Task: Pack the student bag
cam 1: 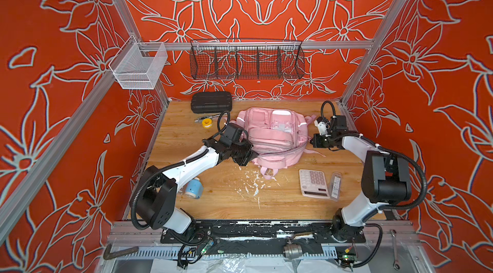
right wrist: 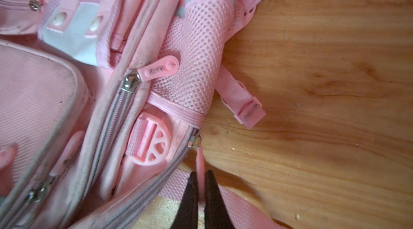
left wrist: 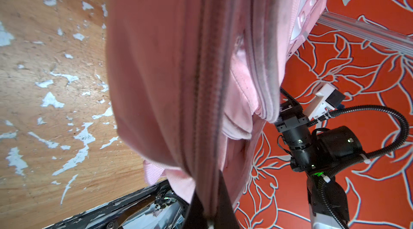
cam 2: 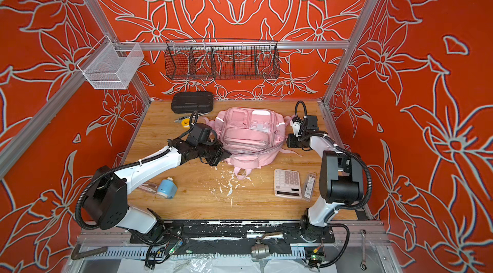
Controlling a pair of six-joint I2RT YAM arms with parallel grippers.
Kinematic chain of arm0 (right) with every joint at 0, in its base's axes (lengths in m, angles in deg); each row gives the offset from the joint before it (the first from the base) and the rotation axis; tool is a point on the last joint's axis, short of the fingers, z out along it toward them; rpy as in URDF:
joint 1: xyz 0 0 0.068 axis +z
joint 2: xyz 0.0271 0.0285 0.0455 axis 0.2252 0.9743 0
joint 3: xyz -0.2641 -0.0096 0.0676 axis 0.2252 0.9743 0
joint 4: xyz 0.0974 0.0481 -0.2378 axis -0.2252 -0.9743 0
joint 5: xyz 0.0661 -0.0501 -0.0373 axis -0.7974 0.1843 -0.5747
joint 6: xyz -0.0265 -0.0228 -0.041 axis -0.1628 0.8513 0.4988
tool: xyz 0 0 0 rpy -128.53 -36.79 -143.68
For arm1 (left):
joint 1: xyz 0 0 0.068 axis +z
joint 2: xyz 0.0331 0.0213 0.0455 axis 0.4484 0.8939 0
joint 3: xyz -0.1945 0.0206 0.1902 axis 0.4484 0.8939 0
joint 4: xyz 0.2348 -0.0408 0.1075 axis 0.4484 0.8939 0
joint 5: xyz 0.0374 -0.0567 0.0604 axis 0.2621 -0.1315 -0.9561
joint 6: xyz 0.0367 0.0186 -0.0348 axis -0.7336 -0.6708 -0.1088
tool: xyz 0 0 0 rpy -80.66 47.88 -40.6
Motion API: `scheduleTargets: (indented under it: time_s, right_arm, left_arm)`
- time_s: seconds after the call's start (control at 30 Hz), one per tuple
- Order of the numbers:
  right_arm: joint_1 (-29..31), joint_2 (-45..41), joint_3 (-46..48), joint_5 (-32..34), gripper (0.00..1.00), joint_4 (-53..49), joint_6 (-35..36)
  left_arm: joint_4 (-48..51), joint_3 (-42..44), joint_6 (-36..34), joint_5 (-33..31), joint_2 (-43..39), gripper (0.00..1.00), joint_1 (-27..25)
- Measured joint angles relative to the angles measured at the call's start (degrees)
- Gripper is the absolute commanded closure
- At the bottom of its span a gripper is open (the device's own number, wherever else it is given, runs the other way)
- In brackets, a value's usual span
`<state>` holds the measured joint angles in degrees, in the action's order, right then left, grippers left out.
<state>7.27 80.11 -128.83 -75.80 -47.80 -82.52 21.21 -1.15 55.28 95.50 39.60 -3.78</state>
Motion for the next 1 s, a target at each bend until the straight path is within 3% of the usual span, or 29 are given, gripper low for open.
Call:
scheduleTargets:
  time_s: [0.13,0.2,0.3,0.53,0.7,0.8,0.9,1.0]
  right_arm:
    - [-0.7,-4.6,0.2,0.0,0.64,-0.7,0.2]
    - [-1.0,-9.6,0.3,-0.2,0.58,-1.5,0.2]
    - [-1.0,-17.5,0.3,-1.5,0.48,-2.5,0.4]
    - [-1.0,-30.5,3.7,-4.6,0.39,-2.9,0.0]
    - [-0.9,-34.9,5.9,-5.6,0.37,-4.2,-0.3]
    - [-0.9,-35.4,5.9,-5.8,0.36,-5.4,-0.4]
    - [-0.9,-35.4,5.9,-5.8,0.35,-7.1,-0.3]
    - [-0.9,-35.4,5.9,-5.8,0.34,-8.2,-0.3]
  left_arm:
    - [2.8,-1.5,-4.7,-2.6,0.0,0.65,-1.3]
    - [5.5,-4.3,-9.9,-6.2,-0.3,0.54,-3.1]
    - [9.5,-9.1,-20.2,-12.6,-1.7,0.47,-6.7]
    - [12.9,-16.8,-51.9,-18.9,-1.2,0.42,-10.3]
    - [15.1,-25.9,-81.7,-22.0,10.2,0.40,-14.7]
    - [15.1,-28.7,-96.1,-23.4,17.0,0.38,-16.8]
    - [14.9,-28.6,-106.6,-23.7,21.8,0.37,-17.6]
    - [14.7,-29.2,-112.7,-24.0,25.0,0.37,-17.6]
